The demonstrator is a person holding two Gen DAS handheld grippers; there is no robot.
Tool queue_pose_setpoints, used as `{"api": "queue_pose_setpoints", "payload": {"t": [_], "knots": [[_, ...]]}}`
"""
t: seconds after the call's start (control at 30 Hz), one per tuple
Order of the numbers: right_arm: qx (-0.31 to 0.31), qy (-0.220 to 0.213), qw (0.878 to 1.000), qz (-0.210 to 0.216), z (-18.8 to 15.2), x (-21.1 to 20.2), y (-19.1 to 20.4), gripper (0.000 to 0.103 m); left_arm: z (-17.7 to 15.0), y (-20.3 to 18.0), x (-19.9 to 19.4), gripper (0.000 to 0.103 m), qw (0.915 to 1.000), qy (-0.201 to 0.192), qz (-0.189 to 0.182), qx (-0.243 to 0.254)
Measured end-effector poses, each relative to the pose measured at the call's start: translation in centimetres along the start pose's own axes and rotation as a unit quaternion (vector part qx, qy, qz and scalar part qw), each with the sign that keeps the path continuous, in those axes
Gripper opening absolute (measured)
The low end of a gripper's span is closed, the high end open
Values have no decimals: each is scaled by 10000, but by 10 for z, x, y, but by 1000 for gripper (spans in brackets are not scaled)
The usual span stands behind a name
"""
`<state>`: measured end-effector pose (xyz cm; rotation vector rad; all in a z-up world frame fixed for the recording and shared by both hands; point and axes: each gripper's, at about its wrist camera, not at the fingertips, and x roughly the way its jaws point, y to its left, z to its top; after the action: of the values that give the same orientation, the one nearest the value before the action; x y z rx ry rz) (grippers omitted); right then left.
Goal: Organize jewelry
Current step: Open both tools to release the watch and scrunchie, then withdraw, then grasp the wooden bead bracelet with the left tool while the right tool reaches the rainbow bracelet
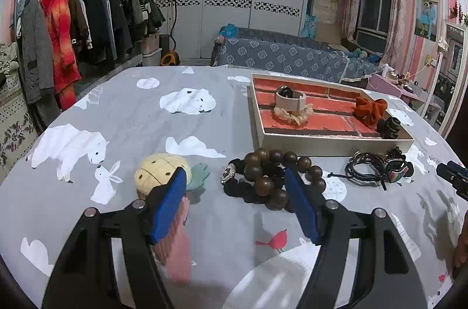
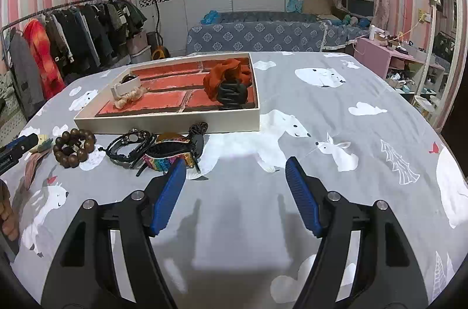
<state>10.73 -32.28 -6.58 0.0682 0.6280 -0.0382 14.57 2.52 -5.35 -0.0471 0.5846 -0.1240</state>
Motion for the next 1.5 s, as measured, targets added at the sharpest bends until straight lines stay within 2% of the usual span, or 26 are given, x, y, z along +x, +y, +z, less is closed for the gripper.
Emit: {"api": "queue_pose_setpoints", "payload": {"t": [0.1,0.27,0.43,0.67,0.83,1.07,1.17,1.2,1.23,1.5], "knots": [[-126,35,9999,19,-1,1,5,70,0,1,3,69,9999,99,52,-6],[-318,134,9994,46,0,6,14,62,-1,1,8,69,9996,286,82,11],[-348,275,9990,92,1,13,15,53,-2,2,13,69,9989,459,-5,-25],[-400,376,9984,159,3,19,22,45,-5,-16,20,68,9975,670,-144,180],[-438,489,9976,208,7,28,26,36,-4,-25,34,53,9951,955,-193,153],[-411,584,9971,267,9,38,28,35,11,-22,46,49,9952,961,-164,-12],[-405,590,9970,282,10,40,28,35,15,-23,59,40,9941,1077,-125,51],[-392,591,9971,287,10,41,27,35,15,-23,64,32,9932,1160,-104,90],[-386,595,9971,289,11,42,27,35,14,-23,68,28,9927,1202,-83,97],[-402,790,9957,285,10,53,28,35,11,-21,80,27,9914,1299,-158,97]]}}
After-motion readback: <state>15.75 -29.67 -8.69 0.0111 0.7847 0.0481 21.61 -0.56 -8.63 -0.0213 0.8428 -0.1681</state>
